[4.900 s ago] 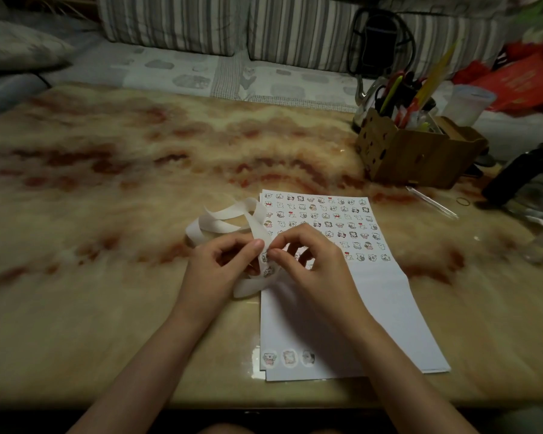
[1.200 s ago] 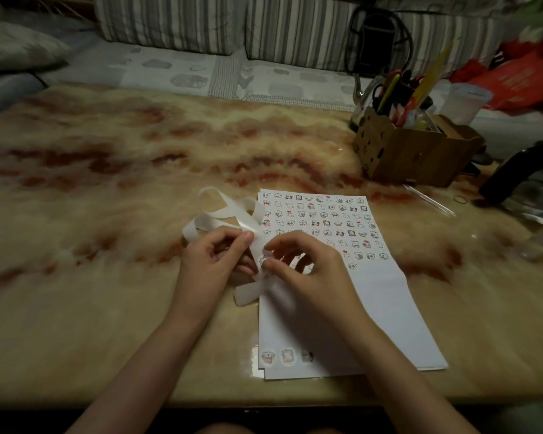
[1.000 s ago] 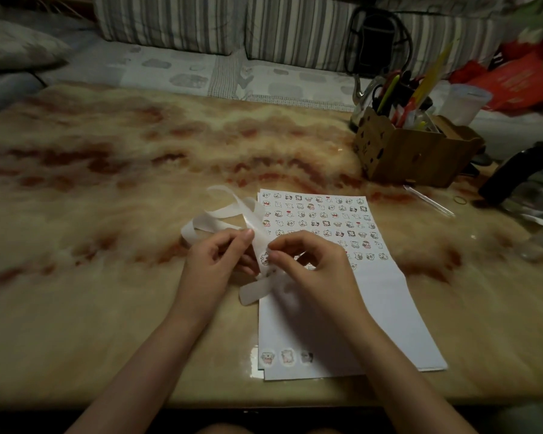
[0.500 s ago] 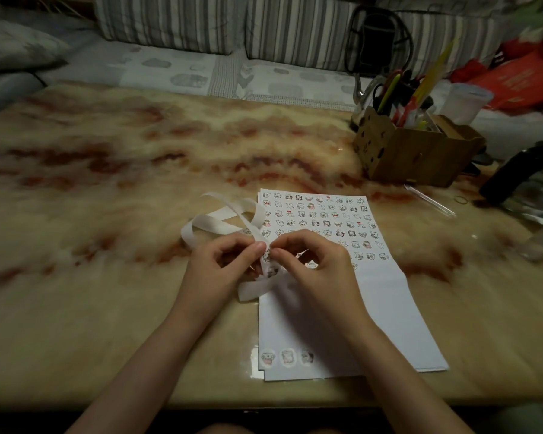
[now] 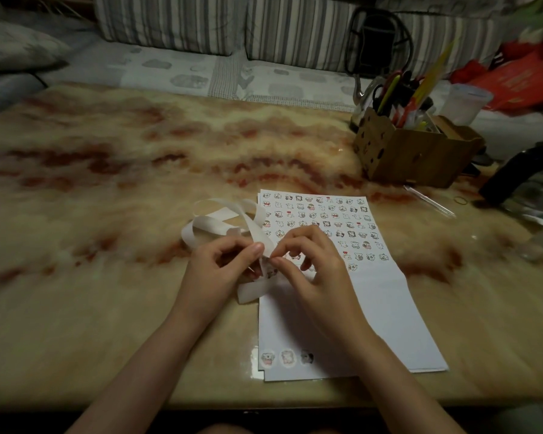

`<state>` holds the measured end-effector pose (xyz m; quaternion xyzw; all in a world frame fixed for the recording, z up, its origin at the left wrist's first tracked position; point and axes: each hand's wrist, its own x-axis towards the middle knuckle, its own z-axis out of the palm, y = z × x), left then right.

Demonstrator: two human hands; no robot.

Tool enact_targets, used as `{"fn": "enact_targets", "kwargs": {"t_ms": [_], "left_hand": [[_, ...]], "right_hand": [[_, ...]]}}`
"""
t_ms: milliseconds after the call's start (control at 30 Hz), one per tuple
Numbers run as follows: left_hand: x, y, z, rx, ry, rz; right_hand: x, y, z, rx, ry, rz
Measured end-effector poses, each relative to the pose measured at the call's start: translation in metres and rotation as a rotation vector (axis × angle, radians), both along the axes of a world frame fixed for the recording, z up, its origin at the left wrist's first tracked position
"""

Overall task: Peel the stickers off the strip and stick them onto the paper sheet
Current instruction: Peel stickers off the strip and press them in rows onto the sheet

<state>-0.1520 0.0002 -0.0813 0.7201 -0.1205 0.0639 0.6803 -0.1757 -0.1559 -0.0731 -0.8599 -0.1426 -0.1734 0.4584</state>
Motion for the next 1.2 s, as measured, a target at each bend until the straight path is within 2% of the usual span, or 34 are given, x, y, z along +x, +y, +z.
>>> {"fn": "enact_targets", "kwargs": {"t_ms": [100, 200, 367, 467, 600, 733, 933, 1200], "left_hand": [[0.001, 0.0, 0.0, -0.04, 0.023, -0.005], [0.002, -0.001, -0.001, -0.02, 0.013, 0.002], [0.001, -0.001, -0.003, -0.005, 0.022, 0.02], [0.001, -0.001, -0.003, 0.01, 0.028, 0.028], [0.001, 0.0, -0.005, 0.031, 0.04, 0.031], [0.002, 0.0, -0.006, 0.051, 0.061, 0.029], [0.002, 0.0, -0.005, 0.08, 0.045, 0.043], [0.001, -0.001, -0.004, 0.074, 0.056, 0.044]], "right_hand": [[-0.003, -0.002, 0.001, 0.039, 0.025, 0.034], [-0.006, -0.004, 0.008, 0.169, 0.043, 0.09], [0.001, -0.028, 0.021, 0.335, 0.28, 0.02], [0.011, -0.063, 0.021, 0.333, 0.432, -0.096], [0.018, -0.106, 0.018, 0.243, 0.535, -0.215], [0.022, -0.125, 0.017, 0.174, 0.577, -0.276], [0.024, -0.125, 0.013, 0.114, 0.629, -0.259], [0.021, -0.122, 0.011, 0.144, 0.596, -0.267]]}}
